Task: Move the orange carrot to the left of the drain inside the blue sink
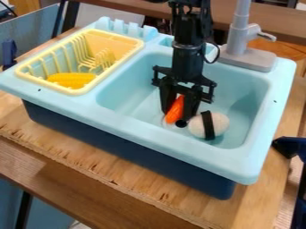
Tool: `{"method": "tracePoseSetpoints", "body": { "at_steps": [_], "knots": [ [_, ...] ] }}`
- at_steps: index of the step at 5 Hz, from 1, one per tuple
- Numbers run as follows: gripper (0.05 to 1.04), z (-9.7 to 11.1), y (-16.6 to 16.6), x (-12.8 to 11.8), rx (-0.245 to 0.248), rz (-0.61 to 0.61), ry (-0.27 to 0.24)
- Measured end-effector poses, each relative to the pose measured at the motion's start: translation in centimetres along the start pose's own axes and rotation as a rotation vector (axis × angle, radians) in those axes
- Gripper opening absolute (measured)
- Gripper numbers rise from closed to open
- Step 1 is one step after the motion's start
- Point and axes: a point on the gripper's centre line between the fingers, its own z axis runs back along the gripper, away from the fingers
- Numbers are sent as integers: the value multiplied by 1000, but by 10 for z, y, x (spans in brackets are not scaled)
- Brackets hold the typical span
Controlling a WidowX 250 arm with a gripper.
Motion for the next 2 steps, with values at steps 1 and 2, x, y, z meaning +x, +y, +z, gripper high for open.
{"method": "tracePoseSetpoints", "body": {
  "at_steps": [1, 2],
  "knots": [
    [517, 7, 1, -6, 9, 11, -12],
    [517, 40, 14, -31, 49, 36, -79]
  ]
}}
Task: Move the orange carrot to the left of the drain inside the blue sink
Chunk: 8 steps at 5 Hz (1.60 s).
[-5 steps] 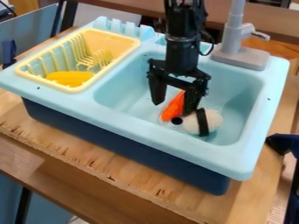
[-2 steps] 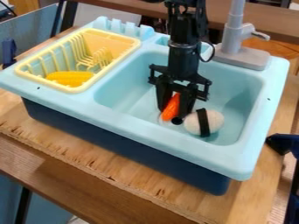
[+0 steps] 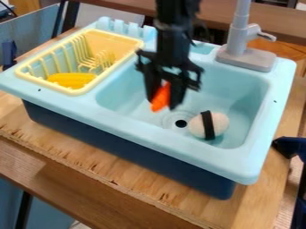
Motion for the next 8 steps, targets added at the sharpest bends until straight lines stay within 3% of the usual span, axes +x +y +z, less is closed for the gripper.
{"method": "tracePoseSetpoints", "body": {
  "at_steps": [2, 3, 5, 6, 7, 8],
  "knots": [
    [517, -4, 19, -5, 19, 60, 16],
    [517, -20, 20, 8, 0, 73, 39],
    [517, -41, 14, 24, 18, 47, 105],
    [582, -41, 15, 24, 39, 62, 107],
    [879, -40, 18, 20, 69, 100, 130],
    [1011, -26, 22, 20, 92, 143, 94]
  ]
}}
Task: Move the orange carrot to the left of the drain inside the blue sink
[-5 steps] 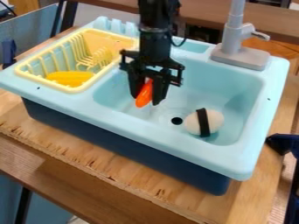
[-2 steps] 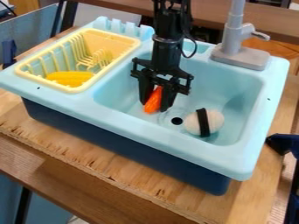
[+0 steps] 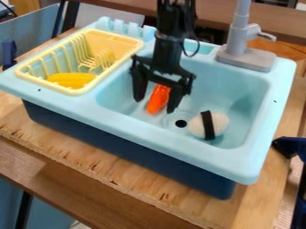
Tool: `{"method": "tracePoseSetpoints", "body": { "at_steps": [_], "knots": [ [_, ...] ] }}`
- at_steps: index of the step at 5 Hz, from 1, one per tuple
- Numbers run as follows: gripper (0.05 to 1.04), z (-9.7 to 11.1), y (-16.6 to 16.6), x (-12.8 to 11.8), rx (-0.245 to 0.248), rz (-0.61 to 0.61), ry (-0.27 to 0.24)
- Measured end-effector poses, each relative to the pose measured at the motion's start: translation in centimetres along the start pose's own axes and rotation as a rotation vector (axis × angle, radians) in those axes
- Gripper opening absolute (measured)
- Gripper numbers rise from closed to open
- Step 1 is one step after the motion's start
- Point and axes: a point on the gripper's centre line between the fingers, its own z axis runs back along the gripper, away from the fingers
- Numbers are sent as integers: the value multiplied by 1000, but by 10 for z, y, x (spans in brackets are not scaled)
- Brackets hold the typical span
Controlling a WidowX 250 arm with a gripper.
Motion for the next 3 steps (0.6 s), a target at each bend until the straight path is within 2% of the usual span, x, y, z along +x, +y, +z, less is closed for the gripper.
{"method": "tracePoseSetpoints", "body": {
  "at_steps": [1, 2, 3],
  "knots": [
    [1005, 58, 9, -7, -24, 54, -166],
    [1001, 93, 17, -14, -17, 48, -237],
    [1001, 113, 22, -26, -14, 34, -250]
  ]
}}
